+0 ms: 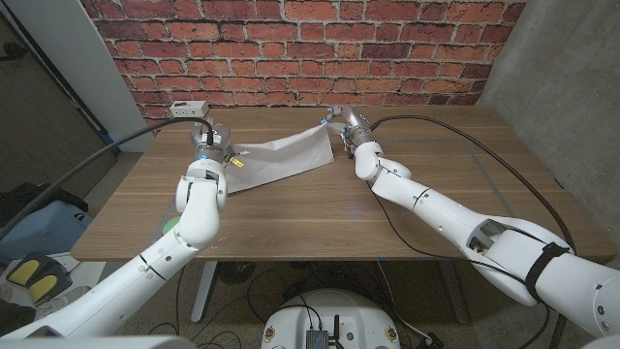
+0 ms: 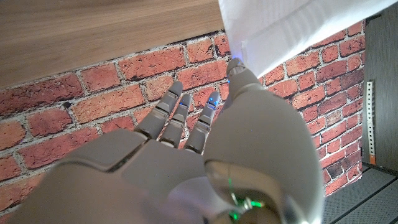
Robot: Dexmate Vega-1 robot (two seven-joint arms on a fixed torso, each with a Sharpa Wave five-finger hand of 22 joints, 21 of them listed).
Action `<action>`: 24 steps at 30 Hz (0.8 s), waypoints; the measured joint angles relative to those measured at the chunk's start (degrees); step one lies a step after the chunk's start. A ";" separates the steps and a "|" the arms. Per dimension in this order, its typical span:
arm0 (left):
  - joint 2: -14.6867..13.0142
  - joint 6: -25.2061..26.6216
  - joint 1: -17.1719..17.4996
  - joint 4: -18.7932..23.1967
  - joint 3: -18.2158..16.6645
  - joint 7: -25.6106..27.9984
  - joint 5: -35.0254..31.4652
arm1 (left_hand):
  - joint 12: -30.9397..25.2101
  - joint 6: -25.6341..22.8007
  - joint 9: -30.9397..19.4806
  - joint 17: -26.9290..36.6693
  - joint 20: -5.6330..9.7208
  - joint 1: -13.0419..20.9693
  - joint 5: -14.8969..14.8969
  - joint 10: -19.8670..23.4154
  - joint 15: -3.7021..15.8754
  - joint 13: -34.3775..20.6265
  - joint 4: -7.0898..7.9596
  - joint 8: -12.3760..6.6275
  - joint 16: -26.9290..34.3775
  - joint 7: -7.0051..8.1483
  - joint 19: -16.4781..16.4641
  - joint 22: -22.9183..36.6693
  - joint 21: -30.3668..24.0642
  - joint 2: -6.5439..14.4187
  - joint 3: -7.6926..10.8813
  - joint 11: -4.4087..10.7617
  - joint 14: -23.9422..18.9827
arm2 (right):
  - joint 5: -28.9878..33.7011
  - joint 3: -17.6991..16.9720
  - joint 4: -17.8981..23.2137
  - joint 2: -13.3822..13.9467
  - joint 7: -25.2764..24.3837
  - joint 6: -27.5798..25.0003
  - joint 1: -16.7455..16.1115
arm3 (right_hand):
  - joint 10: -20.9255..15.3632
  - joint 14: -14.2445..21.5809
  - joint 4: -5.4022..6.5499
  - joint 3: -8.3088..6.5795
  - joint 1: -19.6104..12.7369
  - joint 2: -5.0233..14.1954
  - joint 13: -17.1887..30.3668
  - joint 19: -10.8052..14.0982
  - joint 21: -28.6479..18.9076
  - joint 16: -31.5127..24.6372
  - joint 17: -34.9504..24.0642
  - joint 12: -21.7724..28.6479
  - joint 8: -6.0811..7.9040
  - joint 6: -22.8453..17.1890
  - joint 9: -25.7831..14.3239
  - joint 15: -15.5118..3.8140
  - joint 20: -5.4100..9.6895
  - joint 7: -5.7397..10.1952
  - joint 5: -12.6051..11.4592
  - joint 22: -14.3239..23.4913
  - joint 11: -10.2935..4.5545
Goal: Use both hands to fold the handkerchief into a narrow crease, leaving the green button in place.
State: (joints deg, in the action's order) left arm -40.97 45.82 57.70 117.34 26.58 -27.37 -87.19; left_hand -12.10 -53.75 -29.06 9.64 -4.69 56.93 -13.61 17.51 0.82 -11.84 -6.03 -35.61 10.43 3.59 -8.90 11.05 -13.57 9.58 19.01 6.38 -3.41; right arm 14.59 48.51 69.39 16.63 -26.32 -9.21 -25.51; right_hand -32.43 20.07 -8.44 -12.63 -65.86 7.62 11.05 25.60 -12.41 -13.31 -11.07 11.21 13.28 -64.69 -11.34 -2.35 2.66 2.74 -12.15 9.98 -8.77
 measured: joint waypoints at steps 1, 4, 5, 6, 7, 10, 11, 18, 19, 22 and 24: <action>0.03 -0.03 -0.22 -0.23 0.13 -0.18 -0.08 | 0.00 0.00 0.10 0.00 0.00 0.00 0.00 -0.17 0.00 0.00 -0.07 0.00 0.00 0.00 0.00 0.00 0.00 0.00 -0.07 0.17 0.00 | 0.00 0.10 -0.26 -0.08 0.09 0.06 0.15 | 0.00 0.00 0.00 0.00 0.00 0.00 0.00 0.00 0.00 0.00 0.00 0.00 -0.02 0.00 0.00 0.00 0.00 0.00 0.00 0.00 0.00; 0.12 -0.09 -0.92 -1.16 0.59 -1.11 -0.36 | 0.00 0.00 0.30 0.00 0.00 0.00 0.00 0.04 0.05 0.00 -0.31 0.00 0.00 0.00 0.00 0.00 0.00 0.00 0.16 0.38 0.05 | -0.01 0.54 -1.41 -0.52 0.38 0.25 0.85 | 0.00 0.00 0.00 0.00 0.00 0.00 0.00 0.00 0.00 0.00 0.00 0.00 -0.02 -0.01 0.00 0.00 0.00 0.00 0.00 0.00 0.00; 0.14 -0.09 -1.11 -1.47 0.73 -1.43 -0.42 | 0.00 -0.01 0.39 0.00 0.00 0.02 0.00 0.04 0.25 0.04 -0.31 0.00 0.00 0.00 0.00 0.00 0.00 -0.02 0.16 0.38 0.25 | -0.01 0.67 -1.78 -0.68 0.46 0.33 1.08 | 0.00 0.00 0.00 0.00 0.00 0.00 0.00 0.00 0.00 0.00 0.00 0.00 -0.02 -0.02 0.01 0.00 0.00 -0.02 0.00 0.00 0.00; 0.15 -0.09 -1.18 -1.58 0.78 -1.51 -0.44 | 0.00 -0.03 0.39 0.00 0.00 0.22 0.00 0.04 0.31 0.09 -0.47 0.00 0.00 -0.02 0.00 0.00 0.00 -0.24 0.00 0.38 0.31 | -0.01 0.71 -1.92 -0.74 0.48 0.35 1.16 | 0.00 0.00 0.00 0.00 0.00 0.00 0.00 0.00 0.00 0.00 0.00 0.00 -0.08 -0.42 0.04 0.00 0.00 -0.42 0.00 0.00 0.00; 0.16 -0.09 -1.36 -1.88 0.91 -1.79 -0.50 | 0.00 -0.22 0.54 0.00 0.00 0.07 0.00 0.04 0.31 0.12 -0.63 0.00 0.00 -0.21 0.00 0.00 0.00 -0.39 0.02 0.38 0.32 | -0.01 0.83 -2.31 -0.92 0.54 0.44 1.40 | 0.00 0.00 0.00 0.00 0.00 0.00 0.00 0.00 0.00 0.00 0.00 0.00 -0.08 -0.43 0.05 0.00 0.00 -0.42 0.00 0.00 0.00; 0.17 -0.04 -1.76 -2.65 1.23 -2.55 -0.70 | 0.00 -0.33 0.65 0.00 0.10 -0.01 0.00 0.15 0.31 0.13 -0.70 0.00 0.00 -0.30 -0.10 -0.14 0.00 -0.46 0.09 0.49 0.32 | -0.01 1.20 -3.42 -1.35 0.67 0.56 1.97 | 0.00 0.00 -0.02 0.01 0.00 0.00 0.00 0.00 0.00 0.00 0.01 0.00 -0.08 -0.44 0.03 0.00 0.00 -0.43 0.00 0.00 -0.01; 0.17 0.03 -1.76 -2.65 1.23 -2.84 -0.74 | 0.00 -0.33 0.79 0.00 0.10 -0.01 0.00 0.15 0.31 0.13 -0.70 0.00 0.00 -0.29 -0.10 -0.14 0.00 -0.46 0.09 0.49 0.32 | -0.01 1.30 -3.75 -1.50 0.67 0.56 2.18 | 0.00 0.00 -0.04 0.03 0.00 0.00 0.00 0.00 0.00 0.00 0.01 0.00 -0.09 -0.51 0.02 0.00 0.00 -0.50 0.00 0.00 -0.01; 0.16 0.67 -2.45 -4.37 1.95 -4.02 -0.86 | 0.00 -1.02 1.19 0.00 0.10 0.09 0.00 0.35 0.62 0.13 -1.18 0.06 0.00 -0.23 -0.10 -0.14 0.00 -0.97 0.09 0.68 0.01 | -0.08 1.84 -5.49 -2.23 0.82 0.64 3.24 | 0.00 0.00 -0.08 0.06 -0.22 0.22 0.00 0.00 0.00 0.00 0.01 0.00 -0.24 -0.51 -0.01 0.00 0.00 -0.50 0.00 0.00 -0.01; 0.11 0.81 -2.56 -4.63 2.07 -4.18 -0.91 | 0.00 -1.02 1.38 0.00 0.10 0.09 0.00 0.35 0.62 0.13 -1.18 0.06 0.00 -0.23 -0.10 -0.14 0.00 -0.96 0.09 0.68 0.01 | -0.13 1.95 -5.82 -2.38 0.86 0.64 3.45 | 0.00 0.00 -0.08 0.06 -0.22 0.22 0.00 0.00 0.00 0.00 0.01 0.00 -0.24 -0.51 -0.01 0.00 0.00 -0.50 0.00 0.00 -0.01; 0.02 1.05 -2.78 -5.15 2.28 -4.55 -1.01 | 0.00 -1.03 1.60 0.00 0.10 0.10 0.00 0.35 0.62 0.12 -1.19 0.07 0.00 -0.22 -0.10 -0.13 0.00 -0.96 0.10 0.68 0.01 | -0.22 2.19 -6.52 -2.72 0.94 0.63 3.88 | 0.00 0.00 -0.08 0.06 -0.22 0.22 0.00 0.00 0.00 0.00 0.01 0.00 -0.24 -0.52 -0.01 0.00 0.00 -0.50 0.00 0.00 -0.01; -0.07 1.29 -2.97 -5.63 2.46 -4.82 -1.08 | 0.00 -1.03 1.72 0.00 0.10 0.10 0.01 0.35 0.62 0.12 -1.18 0.13 0.00 -0.22 -0.10 -0.13 0.01 -0.95 0.10 0.68 0.01 | -0.27 2.30 -6.85 -2.86 0.97 0.59 4.09 | 0.00 0.00 -0.09 0.06 -0.22 0.22 0.00 0.00 0.00 0.00 0.01 0.00 -0.24 -0.52 -0.01 0.00 0.00 -0.50 0.00 0.00 -0.01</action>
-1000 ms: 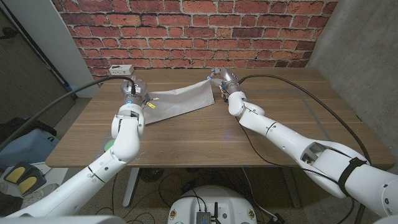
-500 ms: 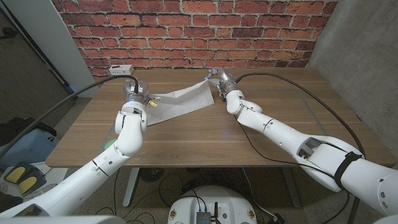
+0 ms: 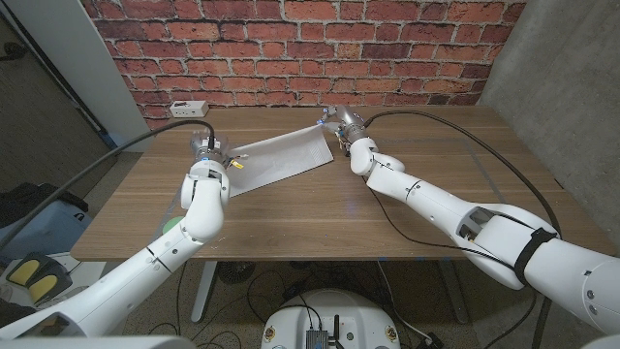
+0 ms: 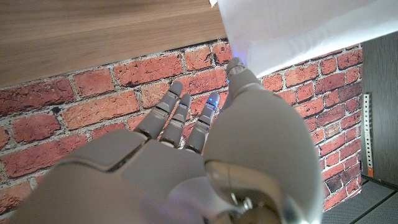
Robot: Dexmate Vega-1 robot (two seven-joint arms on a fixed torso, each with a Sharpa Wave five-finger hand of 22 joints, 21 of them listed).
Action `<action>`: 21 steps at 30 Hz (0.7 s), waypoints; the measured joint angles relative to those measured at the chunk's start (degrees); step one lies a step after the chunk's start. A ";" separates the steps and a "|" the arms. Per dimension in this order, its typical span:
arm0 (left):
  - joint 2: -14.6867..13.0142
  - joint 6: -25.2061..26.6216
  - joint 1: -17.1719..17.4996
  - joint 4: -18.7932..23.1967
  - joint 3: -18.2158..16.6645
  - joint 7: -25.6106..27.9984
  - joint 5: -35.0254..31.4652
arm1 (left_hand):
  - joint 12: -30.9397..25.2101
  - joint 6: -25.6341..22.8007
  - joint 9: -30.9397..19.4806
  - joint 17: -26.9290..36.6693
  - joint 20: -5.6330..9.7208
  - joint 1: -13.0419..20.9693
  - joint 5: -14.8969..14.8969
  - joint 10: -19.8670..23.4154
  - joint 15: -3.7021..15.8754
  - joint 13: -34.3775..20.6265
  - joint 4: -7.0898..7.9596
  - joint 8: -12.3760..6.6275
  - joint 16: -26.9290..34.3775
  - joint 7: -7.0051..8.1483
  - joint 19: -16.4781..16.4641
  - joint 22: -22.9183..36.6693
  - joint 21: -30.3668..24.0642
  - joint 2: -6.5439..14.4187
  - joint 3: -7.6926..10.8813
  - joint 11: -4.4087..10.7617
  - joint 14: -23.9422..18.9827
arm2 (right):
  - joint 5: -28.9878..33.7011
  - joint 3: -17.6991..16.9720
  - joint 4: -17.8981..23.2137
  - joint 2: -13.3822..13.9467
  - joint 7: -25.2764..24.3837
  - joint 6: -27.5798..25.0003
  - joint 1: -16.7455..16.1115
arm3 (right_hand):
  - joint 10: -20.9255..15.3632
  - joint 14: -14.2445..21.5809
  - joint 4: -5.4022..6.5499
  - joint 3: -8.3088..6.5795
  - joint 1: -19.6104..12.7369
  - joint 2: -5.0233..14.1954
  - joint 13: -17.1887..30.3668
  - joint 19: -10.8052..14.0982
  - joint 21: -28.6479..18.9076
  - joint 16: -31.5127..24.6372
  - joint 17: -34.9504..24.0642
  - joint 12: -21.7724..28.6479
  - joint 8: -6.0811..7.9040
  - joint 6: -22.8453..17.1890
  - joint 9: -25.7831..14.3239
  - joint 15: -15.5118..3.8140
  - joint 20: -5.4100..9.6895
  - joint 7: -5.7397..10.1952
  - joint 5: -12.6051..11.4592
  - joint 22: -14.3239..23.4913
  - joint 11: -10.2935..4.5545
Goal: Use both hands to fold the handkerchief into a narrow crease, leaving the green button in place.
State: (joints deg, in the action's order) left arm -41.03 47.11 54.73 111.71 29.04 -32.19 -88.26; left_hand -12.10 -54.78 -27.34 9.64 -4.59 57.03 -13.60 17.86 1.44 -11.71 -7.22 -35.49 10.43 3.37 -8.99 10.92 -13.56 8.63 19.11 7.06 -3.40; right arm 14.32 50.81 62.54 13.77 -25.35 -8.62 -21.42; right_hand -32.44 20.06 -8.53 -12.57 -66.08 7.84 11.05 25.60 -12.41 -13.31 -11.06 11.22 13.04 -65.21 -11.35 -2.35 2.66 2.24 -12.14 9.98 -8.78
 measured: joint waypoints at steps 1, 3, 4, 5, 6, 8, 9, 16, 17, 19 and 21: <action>-0.04 0.07 -0.07 -0.18 0.08 -0.06 -0.01 | 0.00 0.00 0.00 0.00 0.00 0.00 0.01 0.00 0.00 0.00 0.00 0.02 0.00 0.00 0.00 0.00 0.00 0.00 0.00 0.00 0.00 | -0.01 0.03 -0.07 -0.03 0.01 -0.01 0.04 | 0.00 0.00 0.00 0.00 0.00 0.00 0.00 0.00 0.00 0.00 0.00 0.00 0.00 0.00 0.00 0.00 0.00 0.00 0.00 0.00 0.00; -0.08 0.29 -0.16 -0.43 0.18 -0.18 -0.03 | 0.00 -0.10 0.00 0.00 0.00 0.01 0.16 0.00 0.00 0.00 0.00 0.05 0.00 0.10 0.00 0.00 0.00 0.01 0.00 0.00 0.00 | -0.09 0.22 -0.53 -0.19 0.08 -0.11 0.33 | 0.00 0.00 0.00 0.00 0.00 0.00 0.00 0.00 0.00 0.00 0.00 0.00 0.00 0.02 0.01 0.00 0.00 -0.02 0.00 0.00 0.00; -0.08 0.35 -0.16 -0.43 0.18 -0.21 -0.04 | 0.00 -0.10 0.16 0.00 0.00 0.06 0.16 0.00 0.00 0.00 -0.10 0.06 0.00 0.10 0.00 0.00 0.00 0.06 -0.10 0.00 0.00 | -0.09 0.24 -0.59 -0.21 0.08 -0.11 0.37 | 0.00 0.00 -0.01 0.00 0.00 0.00 0.00 0.00 0.00 0.00 0.00 0.00 0.00 0.13 0.01 0.00 0.00 -0.13 0.00 0.00 0.00; -0.13 0.46 -0.25 -0.63 0.30 -0.27 -0.07 | 0.00 -0.10 0.25 -0.02 0.00 0.08 0.16 0.00 0.00 0.00 -0.15 0.06 0.00 0.10 0.00 0.00 0.00 0.08 -0.17 0.00 0.00 | -0.13 0.29 -0.73 -0.26 0.14 -0.16 0.45 | 0.00 0.00 0.00 0.01 0.00 0.00 0.00 0.00 0.00 0.00 0.00 0.00 0.00 0.23 0.01 0.00 0.00 -0.23 0.00 0.00 0.00; -0.20 0.57 -0.36 -0.86 0.45 -0.31 -0.10 | 0.00 -0.10 0.27 -0.04 0.01 0.08 0.16 0.09 0.00 0.00 -0.15 0.06 0.00 0.10 -0.02 0.00 0.00 0.08 -0.17 -0.09 0.00 | -0.18 0.35 -0.90 -0.32 0.18 -0.20 0.54 | 0.00 0.00 0.08 0.11 0.00 0.00 0.00 0.00 0.00 0.00 0.00 0.00 0.00 0.25 0.02 0.00 0.00 -0.25 0.00 0.00 0.00; -0.26 0.80 -0.51 -1.12 0.64 -0.39 -0.18 | 0.00 -0.10 0.42 -0.04 0.31 0.09 0.16 0.21 0.00 0.00 -0.15 0.07 0.00 0.10 -0.31 0.00 0.00 0.09 -0.17 -0.21 0.00 | -0.22 0.51 -1.25 -0.44 0.21 -0.23 0.75 | 0.00 0.00 0.09 0.23 0.00 0.00 0.00 0.00 0.00 0.00 0.00 0.00 0.00 0.33 0.03 0.00 0.00 -0.33 0.01 0.00 0.00; -0.27 0.92 -0.53 -1.16 0.66 -0.42 -0.27 | 0.00 -0.10 0.51 -0.04 0.31 0.10 0.16 0.21 0.02 0.00 -0.14 0.08 0.00 0.10 -0.31 0.00 0.00 0.10 -0.18 -0.21 -0.02 | -0.22 0.57 -1.37 -0.48 0.21 -0.24 0.82 | 0.00 0.00 0.09 0.24 0.00 0.00 0.00 0.00 0.00 0.00 0.00 0.00 0.00 0.33 0.03 0.00 0.00 -0.34 0.01 0.00 0.00; -0.36 1.57 -0.92 -2.04 1.17 -0.56 -0.92 | 0.00 0.07 1.20 -0.04 0.30 0.31 0.50 0.52 0.41 -0.01 -0.14 0.60 0.00 0.26 -0.31 0.01 0.00 0.31 -0.18 0.09 -0.42 | -0.33 1.00 -2.24 -0.78 0.37 -0.23 1.37 | 0.41 0.00 0.08 0.24 0.00 0.00 0.00 0.00 0.29 0.00 0.00 0.01 -0.51 0.67 0.00 0.00 0.00 -0.61 0.01 0.00 0.40; -0.36 1.70 -0.96 -2.15 1.21 -0.57 -1.05 | 0.00 0.46 1.43 -0.04 0.30 0.47 0.51 0.52 0.41 -0.01 -0.31 0.85 0.00 0.66 -0.31 0.01 0.00 0.15 -0.34 0.09 -0.42 | -0.34 1.02 -2.28 -0.78 0.41 -0.23 1.39 | 0.43 0.00 0.19 0.35 0.00 0.00 0.00 -0.04 0.36 0.00 -0.13 -0.09 -0.80 1.44 -0.03 0.00 -0.01 -0.49 0.01 0.00 0.42; -0.37 1.80 -1.05 -2.39 1.29 -0.59 -1.17 | 0.00 0.78 1.73 -0.04 0.30 0.69 0.61 0.52 0.41 -0.01 -0.40 1.35 0.00 0.95 -0.31 0.01 0.00 0.24 -0.39 0.09 -0.41 | -0.38 1.09 -2.47 -0.82 0.46 -0.27 1.51 | 0.83 0.00 0.32 0.48 0.00 0.01 0.00 -0.43 0.44 0.00 -0.29 -0.22 -1.38 3.25 -0.17 0.00 0.00 -0.27 0.00 0.00 0.82; -0.39 2.35 -1.13 -2.88 1.39 -0.67 -1.57 | 0.00 1.29 2.12 -0.04 0.30 0.69 0.61 0.52 0.21 -0.01 -0.42 2.00 0.00 0.44 -0.31 0.01 0.00 0.24 -0.37 0.09 -0.62 | -0.49 1.12 -2.85 -0.84 0.58 -0.43 1.77 | 1.05 0.00 0.64 0.79 0.04 0.05 -0.01 -0.43 0.44 0.00 -0.29 -0.22 -1.82 4.43 -0.15 0.00 0.00 0.26 0.00 0.00 1.04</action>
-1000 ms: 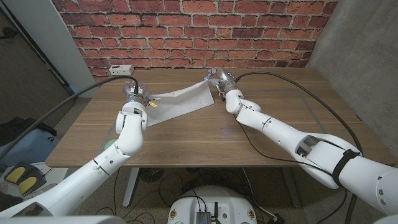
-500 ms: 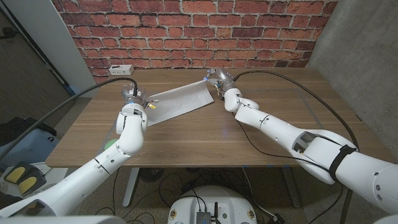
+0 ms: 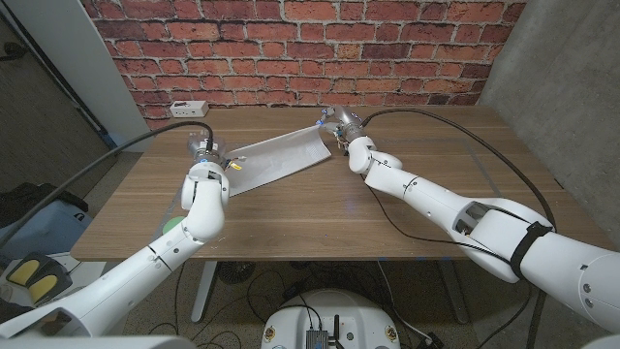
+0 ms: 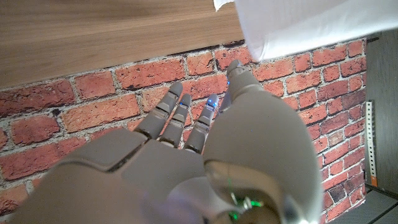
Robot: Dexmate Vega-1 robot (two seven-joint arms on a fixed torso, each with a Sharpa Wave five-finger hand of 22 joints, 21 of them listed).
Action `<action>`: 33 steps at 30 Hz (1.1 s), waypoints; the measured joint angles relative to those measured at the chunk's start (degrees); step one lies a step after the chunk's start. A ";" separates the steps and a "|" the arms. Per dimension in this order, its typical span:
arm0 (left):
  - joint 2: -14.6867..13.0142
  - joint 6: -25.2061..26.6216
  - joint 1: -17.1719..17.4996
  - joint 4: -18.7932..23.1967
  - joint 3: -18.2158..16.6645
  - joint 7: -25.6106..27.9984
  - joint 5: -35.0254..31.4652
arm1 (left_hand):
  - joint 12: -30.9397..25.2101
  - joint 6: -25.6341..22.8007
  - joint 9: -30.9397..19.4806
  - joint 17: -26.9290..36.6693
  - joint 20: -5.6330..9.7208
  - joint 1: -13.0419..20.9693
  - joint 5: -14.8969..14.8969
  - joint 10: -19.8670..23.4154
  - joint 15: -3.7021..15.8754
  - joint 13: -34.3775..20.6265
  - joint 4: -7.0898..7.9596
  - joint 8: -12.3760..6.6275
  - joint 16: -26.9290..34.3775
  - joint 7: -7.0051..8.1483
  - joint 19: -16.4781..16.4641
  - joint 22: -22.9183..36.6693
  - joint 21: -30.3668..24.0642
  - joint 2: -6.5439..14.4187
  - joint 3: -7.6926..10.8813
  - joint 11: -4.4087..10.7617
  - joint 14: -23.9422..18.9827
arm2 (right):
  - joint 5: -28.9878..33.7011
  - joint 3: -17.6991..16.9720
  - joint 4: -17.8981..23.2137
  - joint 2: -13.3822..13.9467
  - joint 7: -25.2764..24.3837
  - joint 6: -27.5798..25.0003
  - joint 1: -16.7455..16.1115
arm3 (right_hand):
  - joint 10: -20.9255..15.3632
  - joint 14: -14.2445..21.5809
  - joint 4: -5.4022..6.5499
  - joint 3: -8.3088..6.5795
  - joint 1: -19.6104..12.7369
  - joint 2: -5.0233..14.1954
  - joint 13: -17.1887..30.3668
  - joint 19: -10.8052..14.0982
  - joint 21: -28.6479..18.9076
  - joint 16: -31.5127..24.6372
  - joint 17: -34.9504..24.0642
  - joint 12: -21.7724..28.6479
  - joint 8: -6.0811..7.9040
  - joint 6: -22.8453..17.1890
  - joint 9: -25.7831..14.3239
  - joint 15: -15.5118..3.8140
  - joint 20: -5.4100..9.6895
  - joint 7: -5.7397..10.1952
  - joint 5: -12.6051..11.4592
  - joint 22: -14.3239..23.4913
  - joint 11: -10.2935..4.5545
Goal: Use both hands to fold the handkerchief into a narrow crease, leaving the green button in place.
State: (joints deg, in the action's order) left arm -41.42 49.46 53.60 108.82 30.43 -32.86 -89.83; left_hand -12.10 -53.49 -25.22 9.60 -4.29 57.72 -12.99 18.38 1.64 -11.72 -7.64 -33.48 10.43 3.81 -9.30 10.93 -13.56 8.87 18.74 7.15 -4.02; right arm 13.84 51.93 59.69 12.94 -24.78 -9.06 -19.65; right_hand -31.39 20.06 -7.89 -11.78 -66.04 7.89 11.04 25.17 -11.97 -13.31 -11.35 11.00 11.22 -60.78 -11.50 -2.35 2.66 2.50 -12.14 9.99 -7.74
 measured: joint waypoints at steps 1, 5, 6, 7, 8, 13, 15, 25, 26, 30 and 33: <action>0.00 0.04 -0.01 -0.02 0.01 0.00 -0.06 | 0.00 0.55 0.26 0.00 0.00 0.21 0.22 0.00 0.00 0.00 -0.22 0.51 0.00 -0.55 0.00 0.00 0.00 0.21 0.22 0.00 0.00 | 0.00 0.01 -0.02 -0.01 0.00 0.00 0.01 | 0.09 0.00 0.09 0.09 0.30 0.30 0.00 0.00 0.00 0.00 0.00 0.00 -0.13 0.30 0.03 0.00 0.00 0.34 0.00 0.00 0.09; 0.18 0.42 -0.21 -0.68 0.33 0.00 -1.08 | 0.00 6.64 1.90 0.00 -0.23 0.62 0.75 0.00 -0.03 0.00 -0.44 3.68 0.00 1.02 -0.23 0.00 0.00 0.62 0.44 0.00 -0.40 | -0.14 0.20 -0.48 -0.28 0.28 0.02 0.35 | 0.30 0.00 0.48 0.48 1.22 0.40 0.00 0.00 0.00 0.00 0.00 0.00 -0.22 1.24 0.05 0.00 0.00 0.28 0.31 0.00 0.30; 0.36 0.63 -0.31 -1.13 0.45 0.00 -1.50 | 0.00 8.37 2.44 0.00 -0.22 1.09 0.89 0.00 -0.01 0.00 -0.53 4.64 0.00 1.84 -0.22 0.00 0.00 1.08 0.56 0.00 -0.62 | -0.17 0.23 -0.59 -0.33 0.33 0.02 0.43 | 0.39 0.00 0.55 0.55 1.32 0.32 0.00 0.00 0.00 0.00 0.00 0.00 -0.39 1.39 0.05 0.00 0.00 0.17 0.33 0.00 0.39; 0.36 0.85 -0.31 -1.13 0.45 0.00 -1.99 | 0.00 9.82 2.94 0.00 -0.32 1.29 1.11 0.00 0.00 0.00 -0.57 5.58 0.00 2.36 -0.32 0.00 0.00 1.29 0.96 0.00 -0.61 | -0.24 0.32 -0.83 -0.48 0.50 0.04 0.58 | 0.39 0.00 0.55 0.55 1.58 0.47 0.00 0.00 0.00 0.00 0.00 0.00 -0.40 1.67 0.05 0.00 0.00 0.28 0.33 0.00 0.39; 0.62 0.95 -0.44 -1.75 0.62 0.00 -2.23 | 0.00 10.92 3.37 0.00 -0.31 1.41 1.16 0.00 0.00 0.00 -0.37 6.43 0.00 2.64 -0.32 0.00 0.00 1.44 1.10 0.00 -0.62 | -0.26 0.33 -0.88 -0.50 0.52 0.04 0.60 | 0.39 0.00 0.72 0.72 1.79 0.42 0.00 0.01 0.00 0.00 0.00 0.00 -0.40 1.68 0.05 0.00 0.00 0.29 0.33 0.00 0.39; 2.16 2.57 -1.05 -4.39 1.10 -0.20 -5.89 | 0.00 16.93 5.98 0.01 -0.84 -0.94 1.77 0.00 0.32 0.00 0.95 11.46 0.00 3.53 -0.60 0.11 0.00 1.49 0.81 0.00 -1.54 | -0.47 0.53 -1.70 -0.85 0.74 0.25 1.09 | 0.39 0.00 1.24 0.82 2.42 0.59 0.00 0.01 0.00 0.00 0.00 0.00 -0.40 1.97 0.05 0.00 0.00 0.18 0.33 0.00 0.39; 2.59 3.06 -1.19 -5.01 1.18 -0.25 -7.03 | 0.00 19.31 6.94 0.01 -0.84 -2.33 2.00 -0.03 0.45 0.00 1.49 13.41 0.00 3.61 -0.60 0.15 0.00 1.06 0.28 -0.03 -1.80 | -0.51 0.58 -1.90 -0.93 0.79 0.29 1.21 | 0.62 0.00 1.48 1.06 2.92 0.40 0.00 0.01 0.00 0.00 0.01 0.00 -0.40 1.97 0.05 0.00 0.00 0.17 0.33 0.00 0.61; 7.97 7.07 -2.53 -11.89 1.10 0.85 -16.34 | -0.72 23.62 9.85 0.29 -1.18 -2.48 2.29 0.34 0.49 -0.15 3.08 18.49 0.75 3.75 -3.07 0.41 -1.17 3.27 4.66 -1.57 -5.91 | -0.94 0.76 -2.48 -0.96 1.33 0.74 1.61 | 1.01 0.00 1.79 1.37 3.61 0.43 0.00 0.01 0.00 0.00 0.01 0.00 -0.41 2.59 0.06 0.00 0.00 -0.02 0.33 0.00 1.01; 7.97 7.22 -2.53 -11.89 1.10 1.04 -16.57 | -1.04 23.48 10.13 0.40 -1.05 -2.13 2.17 0.81 0.52 -0.16 3.42 18.80 1.13 3.61 -3.78 0.54 -1.57 3.61 6.16 -1.72 -7.03 | -0.94 0.76 -2.41 -0.90 1.33 0.74 1.61 | 1.01 0.00 1.79 1.37 3.61 0.43 0.00 0.01 0.00 0.00 0.01 0.00 -0.41 2.68 0.06 0.00 0.00 0.07 0.33 0.05 1.01; 10.24 8.49 -2.59 -13.66 0.39 3.78 -17.40 | -1.33 23.05 10.85 0.67 -0.46 -1.52 2.17 2.10 0.63 -0.15 4.75 19.68 1.73 3.08 -5.37 0.93 -2.57 3.60 10.05 -1.63 -10.70 | -0.97 0.78 -0.99 -0.14 2.05 0.54 1.36 | 1.57 0.00 1.83 1.36 3.93 0.74 0.00 0.01 0.00 0.00 0.01 0.00 -1.14 5.55 0.09 0.00 0.00 0.81 0.33 0.30 1.57; 11.22 8.85 -2.05 -13.56 -0.25 5.94 -15.99 | -1.68 23.99 11.13 0.69 -0.62 -2.12 2.32 2.50 0.61 -0.15 6.63 20.68 1.73 2.45 -5.54 0.99 -2.57 3.02 10.75 -1.86 -11.66 | -1.00 0.81 0.32 0.63 3.06 -0.05 0.99 | 2.13 0.00 1.83 1.36 3.92 0.73 0.00 0.01 0.00 0.00 0.01 -0.20 -1.49 8.05 0.32 0.00 0.00 1.31 0.33 0.30 2.13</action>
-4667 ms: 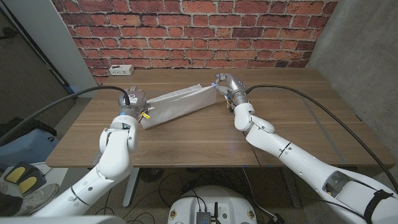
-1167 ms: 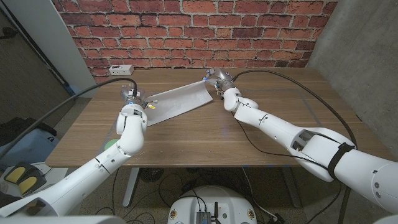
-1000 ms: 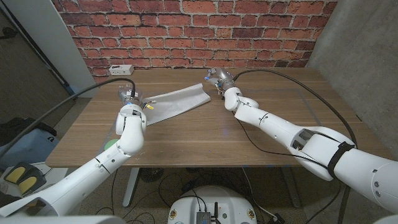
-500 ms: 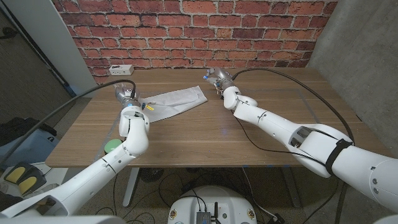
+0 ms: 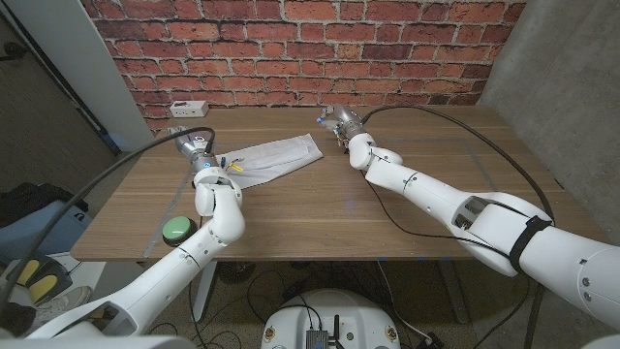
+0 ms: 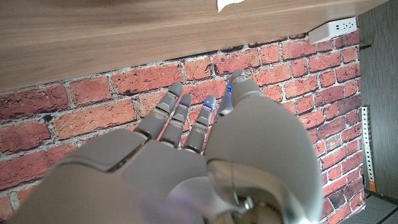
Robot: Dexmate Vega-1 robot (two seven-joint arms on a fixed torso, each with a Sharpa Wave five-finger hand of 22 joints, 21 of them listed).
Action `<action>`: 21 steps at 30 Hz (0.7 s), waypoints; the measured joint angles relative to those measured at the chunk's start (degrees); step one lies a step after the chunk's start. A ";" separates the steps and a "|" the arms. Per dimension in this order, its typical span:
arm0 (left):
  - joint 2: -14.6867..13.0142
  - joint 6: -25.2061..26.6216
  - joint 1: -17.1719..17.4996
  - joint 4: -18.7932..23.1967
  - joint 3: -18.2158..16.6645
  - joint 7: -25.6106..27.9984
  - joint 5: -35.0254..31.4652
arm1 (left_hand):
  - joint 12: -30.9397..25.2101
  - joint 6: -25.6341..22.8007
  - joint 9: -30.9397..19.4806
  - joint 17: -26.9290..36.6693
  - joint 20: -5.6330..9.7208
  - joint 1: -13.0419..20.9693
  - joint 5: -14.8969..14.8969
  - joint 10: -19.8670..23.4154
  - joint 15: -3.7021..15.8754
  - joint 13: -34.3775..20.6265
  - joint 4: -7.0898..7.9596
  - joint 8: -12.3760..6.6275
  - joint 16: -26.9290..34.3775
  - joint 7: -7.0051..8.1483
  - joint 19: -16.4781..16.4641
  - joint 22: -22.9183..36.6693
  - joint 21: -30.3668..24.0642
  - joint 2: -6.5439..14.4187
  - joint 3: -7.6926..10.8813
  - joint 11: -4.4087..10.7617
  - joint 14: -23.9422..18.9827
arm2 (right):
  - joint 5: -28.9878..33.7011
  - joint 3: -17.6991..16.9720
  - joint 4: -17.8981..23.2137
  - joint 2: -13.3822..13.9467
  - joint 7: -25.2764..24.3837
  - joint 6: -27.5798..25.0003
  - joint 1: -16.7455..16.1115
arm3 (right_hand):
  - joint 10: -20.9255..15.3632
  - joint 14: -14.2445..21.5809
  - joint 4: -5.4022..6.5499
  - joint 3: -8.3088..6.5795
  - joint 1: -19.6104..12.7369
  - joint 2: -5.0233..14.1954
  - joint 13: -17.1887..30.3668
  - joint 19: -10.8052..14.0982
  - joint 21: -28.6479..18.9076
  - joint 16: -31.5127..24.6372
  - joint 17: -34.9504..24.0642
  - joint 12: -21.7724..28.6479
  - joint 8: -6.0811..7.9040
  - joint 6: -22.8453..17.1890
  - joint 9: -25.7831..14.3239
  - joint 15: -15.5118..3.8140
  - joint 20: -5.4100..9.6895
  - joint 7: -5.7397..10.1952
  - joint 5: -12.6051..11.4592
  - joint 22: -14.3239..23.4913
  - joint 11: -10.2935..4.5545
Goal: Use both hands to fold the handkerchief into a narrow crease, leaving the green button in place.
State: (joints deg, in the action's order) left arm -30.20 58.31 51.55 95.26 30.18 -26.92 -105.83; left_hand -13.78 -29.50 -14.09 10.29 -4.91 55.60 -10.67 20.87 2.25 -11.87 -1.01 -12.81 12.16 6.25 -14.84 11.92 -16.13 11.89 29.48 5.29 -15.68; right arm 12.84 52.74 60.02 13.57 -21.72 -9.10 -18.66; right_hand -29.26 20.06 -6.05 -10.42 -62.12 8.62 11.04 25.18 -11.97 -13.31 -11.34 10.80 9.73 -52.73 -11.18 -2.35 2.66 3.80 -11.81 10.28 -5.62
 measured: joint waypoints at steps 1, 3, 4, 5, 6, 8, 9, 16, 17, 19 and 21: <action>0.28 0.05 0.33 0.39 -0.28 1.28 1.16 | -0.08 0.61 0.17 0.11 0.00 -0.51 0.10 0.17 0.01 0.00 0.71 0.29 0.00 -0.01 0.00 0.17 -0.29 -0.39 0.07 -0.17 -0.42 | 0.00 0.04 0.66 0.32 0.36 -0.20 -0.15 | 0.23 0.00 0.00 0.00 0.32 0.32 0.00 0.00 0.00 0.00 0.00 0.00 -0.23 0.93 0.00 0.00 0.00 0.13 0.00 0.00 0.21; 0.48 0.07 0.67 1.03 -0.59 2.57 2.87 | -0.08 1.62 0.38 0.26 0.00 -2.77 0.39 0.30 0.08 0.00 2.54 0.89 0.00 -0.25 0.00 0.22 -0.44 -0.27 -0.02 -0.30 -0.74 | 0.00 0.12 1.50 0.75 1.02 -0.50 -0.34 | 1.07 0.00 0.00 0.00 0.39 0.34 0.00 0.00 0.00 0.26 0.00 -0.22 -0.24 3.26 0.00 0.00 0.00 0.37 0.00 0.00 0.40; 0.57 0.07 1.00 1.71 -0.87 3.64 4.30 | -0.08 2.13 0.51 0.26 -0.01 -4.22 0.55 0.49 -0.06 0.00 3.77 1.19 0.00 -0.76 0.01 0.28 -0.44 -0.42 -0.20 -0.49 -0.98 | 0.03 0.16 2.14 1.10 1.54 -0.71 -0.48 | 1.57 0.00 0.17 -0.17 1.02 0.21 0.00 0.00 0.00 0.41 0.00 -0.23 -0.24 4.37 0.00 0.00 0.00 0.54 0.00 0.00 0.52; 0.60 0.07 1.26 2.19 -1.05 4.46 5.71 | -0.08 2.43 0.72 0.26 -0.14 -5.40 0.55 0.69 0.10 0.00 4.75 1.39 0.00 -1.06 0.15 0.42 -0.44 -0.51 -0.34 -0.69 -1.32 | 0.06 0.18 2.75 1.46 1.94 -0.88 -0.60 | 1.88 0.00 0.18 -0.19 1.05 0.29 0.00 -0.01 0.00 0.62 0.00 -0.23 -0.24 5.59 0.00 0.00 -0.03 0.67 0.00 0.00 0.83; 0.60 0.07 1.47 2.62 -1.19 5.15 7.09 | -0.08 2.65 0.78 0.26 -0.34 -6.38 0.55 0.72 0.10 0.00 5.57 1.45 0.00 -1.27 0.34 0.49 -0.43 -0.62 -0.47 -0.78 -1.33 | 0.09 0.21 3.20 1.70 2.27 -1.01 -0.69 | 2.30 0.00 0.18 -0.19 1.17 0.17 0.00 -0.10 0.00 0.63 0.01 -0.22 -0.24 6.64 0.00 0.00 -0.38 0.83 0.28 0.00 1.01; 0.46 0.07 2.16 4.29 -1.59 6.56 10.50 | -0.09 3.03 1.02 0.23 -0.66 -8.09 0.55 0.56 0.20 0.00 6.91 1.60 0.00 -1.66 0.66 0.50 -0.44 -0.94 -0.84 -1.00 -2.05 | 0.20 0.28 4.32 2.28 3.49 -1.38 -0.93 | 3.22 0.00 0.19 -0.20 1.59 0.08 0.00 -0.21 0.00 0.63 0.01 -0.30 -0.24 8.71 0.23 0.00 -0.64 0.92 0.46 0.00 1.12; 0.30 0.07 2.42 4.96 -1.76 6.98 11.52 | -0.09 3.03 1.06 0.18 -0.83 -8.83 0.55 0.79 0.19 0.01 7.44 1.60 0.00 -1.66 0.84 0.51 -0.44 -1.09 -1.07 -1.23 -2.40 | 0.21 0.31 4.73 2.49 3.80 -1.45 -1.01 | 3.52 0.00 0.19 -0.20 1.72 0.21 0.00 -0.22 0.00 0.84 0.00 -0.45 -0.24 9.46 0.27 0.00 -0.64 1.09 0.46 0.00 1.24; -1.48 0.09 3.71 9.25 -2.24 9.68 21.10 | -0.87 1.46 2.18 -0.15 -1.76 -14.37 0.55 5.53 0.25 0.01 9.23 1.37 0.50 -1.77 0.94 0.50 -0.89 -3.35 -2.90 -0.97 -8.32 | 0.22 0.36 7.27 3.86 7.14 -1.96 -1.58 | 4.95 -0.66 1.46 -1.48 3.48 1.97 0.00 -0.52 0.00 1.06 -0.51 -0.45 -0.24 13.36 0.27 -0.22 -0.94 1.36 0.46 -0.01 1.86; -1.90 0.18 3.88 9.91 -2.23 9.95 22.46 | -0.87 0.57 2.34 -0.17 -1.76 -14.97 0.55 6.40 0.29 0.06 8.93 1.13 0.66 -1.72 0.94 0.50 -0.89 -3.95 -3.20 -0.72 -9.56 | 0.17 0.36 7.55 4.01 7.58 -1.96 -1.65 | 5.16 -0.97 1.66 -1.69 3.88 2.13 0.00 -0.53 0.00 1.06 -0.55 -0.45 -0.24 13.81 0.27 -0.10 -0.93 1.35 0.46 -0.01 2.06; -2.55 0.37 4.08 10.87 -2.17 10.30 24.08 | -1.08 -1.45 2.62 -0.17 -1.76 -16.06 0.55 7.92 0.39 0.15 8.18 0.64 0.66 -1.50 0.94 0.50 -0.96 -5.05 -3.95 -0.24 -11.74 | 0.07 0.37 7.94 4.23 8.21 -1.92 -1.78 | 5.46 -1.06 1.87 -1.67 4.77 1.69 0.00 -0.77 0.00 1.06 -0.55 -0.45 -0.24 14.30 0.27 -0.01 -1.13 1.45 0.65 -0.01 2.36; -3.50 0.68 4.34 12.22 -1.87 10.73 26.75 | -1.49 -3.51 2.90 -0.17 -1.76 -17.29 0.55 9.47 0.50 0.16 7.44 0.27 0.66 -1.35 0.94 0.36 -1.33 -6.28 -4.69 0.01 -13.67 | -0.04 0.36 8.50 4.57 9.00 -1.83 -1.99 | 5.54 -1.06 2.17 -1.58 5.49 1.41 0.00 -0.85 0.00 1.06 -0.55 -0.45 -0.24 14.84 0.27 -0.01 -1.22 1.14 0.80 -0.01 2.45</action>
State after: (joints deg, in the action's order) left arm -33.70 58.99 55.89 107.48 28.31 -16.20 -79.07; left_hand -15.28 -33.01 -11.20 10.13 -6.67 38.30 -10.12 30.34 2.75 -11.71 6.44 -12.54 12.82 4.90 -13.90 12.28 -17.46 5.61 24.79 5.30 -29.36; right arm 12.79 53.10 68.51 18.14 -12.72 -10.94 -20.65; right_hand -23.72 19.00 -3.88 -12.00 -56.62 10.04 11.04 24.33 -11.98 -12.25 -11.89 10.35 9.49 -37.88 -10.91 -2.36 1.43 4.94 -11.01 10.28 -3.17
